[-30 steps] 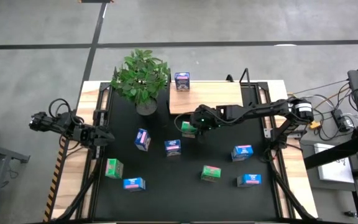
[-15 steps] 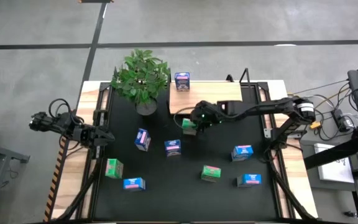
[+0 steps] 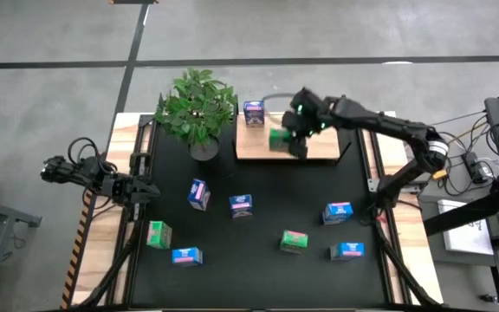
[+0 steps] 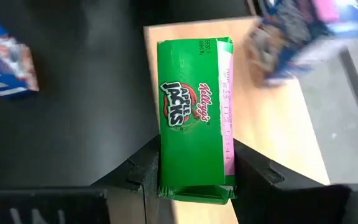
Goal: Stack cereal on shelf
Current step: Put the top green cereal box on the shelf
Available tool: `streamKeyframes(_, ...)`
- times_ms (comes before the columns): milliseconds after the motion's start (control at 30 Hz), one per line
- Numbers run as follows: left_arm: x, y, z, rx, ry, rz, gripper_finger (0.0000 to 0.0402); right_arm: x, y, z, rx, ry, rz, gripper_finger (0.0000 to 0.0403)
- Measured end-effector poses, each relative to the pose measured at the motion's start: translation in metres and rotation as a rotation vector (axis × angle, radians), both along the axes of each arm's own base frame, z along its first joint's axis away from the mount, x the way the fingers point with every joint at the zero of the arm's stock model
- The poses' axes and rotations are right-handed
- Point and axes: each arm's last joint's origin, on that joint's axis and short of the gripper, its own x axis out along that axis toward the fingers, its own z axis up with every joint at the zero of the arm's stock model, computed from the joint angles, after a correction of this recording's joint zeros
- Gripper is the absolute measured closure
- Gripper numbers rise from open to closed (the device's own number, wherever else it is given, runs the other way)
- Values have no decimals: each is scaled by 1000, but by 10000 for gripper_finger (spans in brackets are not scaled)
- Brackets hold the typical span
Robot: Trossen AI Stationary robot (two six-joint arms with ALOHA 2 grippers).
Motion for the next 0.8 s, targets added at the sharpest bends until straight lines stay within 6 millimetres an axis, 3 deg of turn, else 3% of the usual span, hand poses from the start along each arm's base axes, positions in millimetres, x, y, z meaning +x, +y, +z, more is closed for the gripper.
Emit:
streamKeyframes(167,0,0,0,15,-6,9,402,-19,-46,-11,3,-66,-23,266)
streamKeyframes(300,0,0,0,19,-7,11,402,-27,-68,-21,-12,-82,-58,266)
streamKeyframes(467,0,0,0,19,-7,11,402,-30,-80,-31,-23,-68,-68,266)
streamKeyframes(800,0,0,-1,21,1,11,402,-28,-85,-40,3,-46,-120,250)
